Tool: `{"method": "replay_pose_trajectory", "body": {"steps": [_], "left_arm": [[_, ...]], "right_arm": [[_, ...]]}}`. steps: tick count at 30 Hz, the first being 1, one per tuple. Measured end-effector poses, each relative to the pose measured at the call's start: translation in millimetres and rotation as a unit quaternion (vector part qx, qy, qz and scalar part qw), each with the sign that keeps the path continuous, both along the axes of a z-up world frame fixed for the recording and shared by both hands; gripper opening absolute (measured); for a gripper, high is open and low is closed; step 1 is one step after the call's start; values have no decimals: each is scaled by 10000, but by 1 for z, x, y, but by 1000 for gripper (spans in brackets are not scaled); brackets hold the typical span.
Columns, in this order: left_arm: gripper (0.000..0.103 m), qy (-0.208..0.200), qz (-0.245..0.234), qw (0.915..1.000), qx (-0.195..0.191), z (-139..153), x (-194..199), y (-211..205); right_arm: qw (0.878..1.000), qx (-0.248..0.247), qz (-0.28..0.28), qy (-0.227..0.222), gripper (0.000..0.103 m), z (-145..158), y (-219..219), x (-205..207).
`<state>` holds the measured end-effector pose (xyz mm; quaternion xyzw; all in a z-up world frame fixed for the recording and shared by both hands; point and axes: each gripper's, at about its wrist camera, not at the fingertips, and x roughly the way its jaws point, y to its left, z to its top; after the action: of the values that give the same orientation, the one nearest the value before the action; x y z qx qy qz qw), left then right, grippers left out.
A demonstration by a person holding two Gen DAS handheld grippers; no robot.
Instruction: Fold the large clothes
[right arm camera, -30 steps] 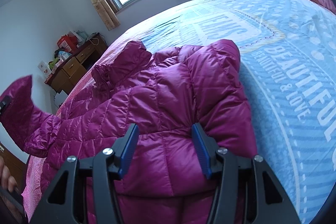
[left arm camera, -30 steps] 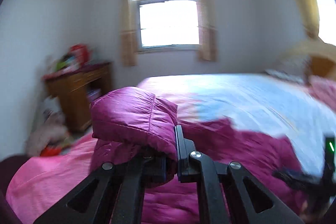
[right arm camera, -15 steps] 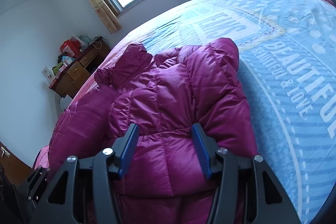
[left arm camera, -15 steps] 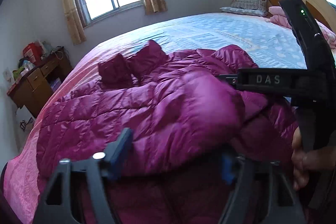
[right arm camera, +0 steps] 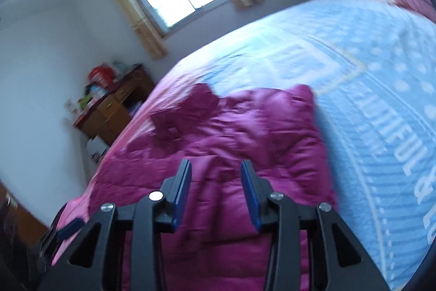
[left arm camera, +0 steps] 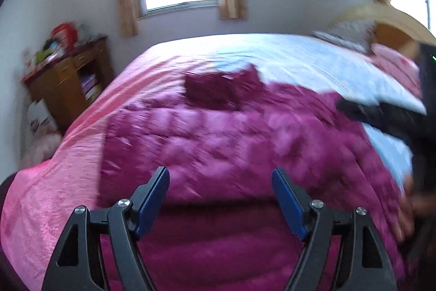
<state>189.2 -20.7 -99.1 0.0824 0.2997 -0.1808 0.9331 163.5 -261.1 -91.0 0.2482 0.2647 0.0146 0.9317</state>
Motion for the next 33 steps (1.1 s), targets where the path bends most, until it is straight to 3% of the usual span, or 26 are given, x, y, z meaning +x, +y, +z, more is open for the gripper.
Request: {"method": "replay_pose_trajectory", "body": {"steps": [3,7,12,15,23,33], "left_arm": [[78,-132,538,9984,129,14,29,8],[78,-167,949,9941,493,11,64,9],[78,238,1454,9869,661,-20,98,22],[78,498,1667,9832,550,-36,107,34],[78,363,1843,9804,601,-54,115,44],[78,472,1888,9798,456,-62,120,48]], "right_arm": [[9980,-420,457,119,42,14,36,14],[9923,-756,846,504,42,4,64,34],[9910,-455,776,993,40,-33,52,45],[9919,-384,784,920,40,-47,50,45],[9888,-938,791,852,47,-47,67,43],[9880,-1012,779,873,47,-48,64,46]]}}
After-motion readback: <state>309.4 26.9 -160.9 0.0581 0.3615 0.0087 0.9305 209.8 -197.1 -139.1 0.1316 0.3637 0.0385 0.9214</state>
